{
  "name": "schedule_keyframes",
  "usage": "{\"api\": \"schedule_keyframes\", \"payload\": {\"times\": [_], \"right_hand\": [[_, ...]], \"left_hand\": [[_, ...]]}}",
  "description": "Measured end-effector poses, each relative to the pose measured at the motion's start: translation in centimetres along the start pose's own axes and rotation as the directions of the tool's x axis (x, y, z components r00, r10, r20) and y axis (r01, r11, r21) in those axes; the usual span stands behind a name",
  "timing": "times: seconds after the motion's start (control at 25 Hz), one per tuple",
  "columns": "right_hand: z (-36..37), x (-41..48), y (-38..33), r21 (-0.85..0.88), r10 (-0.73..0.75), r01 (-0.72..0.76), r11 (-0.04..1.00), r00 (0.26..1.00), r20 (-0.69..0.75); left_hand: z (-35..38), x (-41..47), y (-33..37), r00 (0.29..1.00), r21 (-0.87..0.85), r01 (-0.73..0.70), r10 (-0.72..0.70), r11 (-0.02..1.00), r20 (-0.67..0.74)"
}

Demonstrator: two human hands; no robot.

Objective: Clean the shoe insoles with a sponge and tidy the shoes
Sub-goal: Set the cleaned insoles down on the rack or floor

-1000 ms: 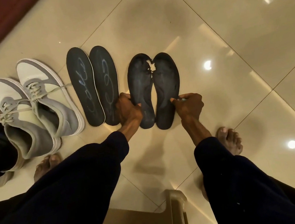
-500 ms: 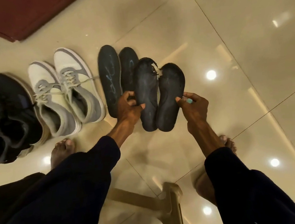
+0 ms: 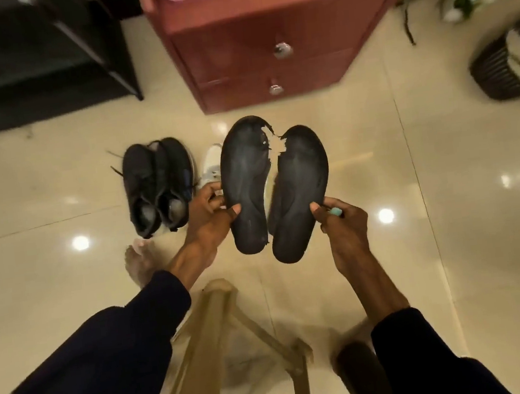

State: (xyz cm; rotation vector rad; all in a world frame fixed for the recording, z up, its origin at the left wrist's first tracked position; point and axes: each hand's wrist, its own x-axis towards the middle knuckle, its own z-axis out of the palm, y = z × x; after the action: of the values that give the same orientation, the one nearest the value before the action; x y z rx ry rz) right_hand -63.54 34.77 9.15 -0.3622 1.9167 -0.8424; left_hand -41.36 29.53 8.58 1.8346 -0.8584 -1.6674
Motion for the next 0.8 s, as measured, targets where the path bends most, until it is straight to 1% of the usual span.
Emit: {"api": "schedule_keyframes", "payload": {"times": [0.12,0.24,0.32,0.48,0.6,0.8], "right_hand": [[5.8,-3.9,-6.2,-0.012,-0.007,0.008,1.0,0.994,0.109],[12.2,-7.7,-11.5,-0.041,0.002,0.007,0.999,0.978,0.208],[15.8,-9.5,-14.4,-0.044,-0.005,0.015,0.999,0.975,0.223],[24.0,-12.2,-19.6,-0.023,-0.042,0.05,0.998,0.962,0.269],[28.6,-12.6,-22.6,-0.013,-0.077,0.086,0.996,0.937,0.341],[33.4,-11.7,-27.7,-0.02,-0.091,0.113,0.993,0.882,0.462]], "left_hand": [[-7.1,-1.0,5.1,0.993,-0.058,-0.029,0.023,0.998,-0.112],[-14.9,-1.8,9.7,0.986,-0.092,-0.013,-0.003,0.996,-0.169],[-19.1,-2.2,11.8,0.986,-0.13,-0.003,-0.018,0.991,-0.165],[-27.6,-1.8,15.7,0.977,-0.128,-0.016,-0.012,0.992,-0.213],[-31.0,-0.8,18.5,0.962,-0.138,-0.031,-0.008,0.99,-0.272],[-33.3,0.3,22.5,0.923,-0.195,-0.069,-0.012,0.978,-0.385]]}}
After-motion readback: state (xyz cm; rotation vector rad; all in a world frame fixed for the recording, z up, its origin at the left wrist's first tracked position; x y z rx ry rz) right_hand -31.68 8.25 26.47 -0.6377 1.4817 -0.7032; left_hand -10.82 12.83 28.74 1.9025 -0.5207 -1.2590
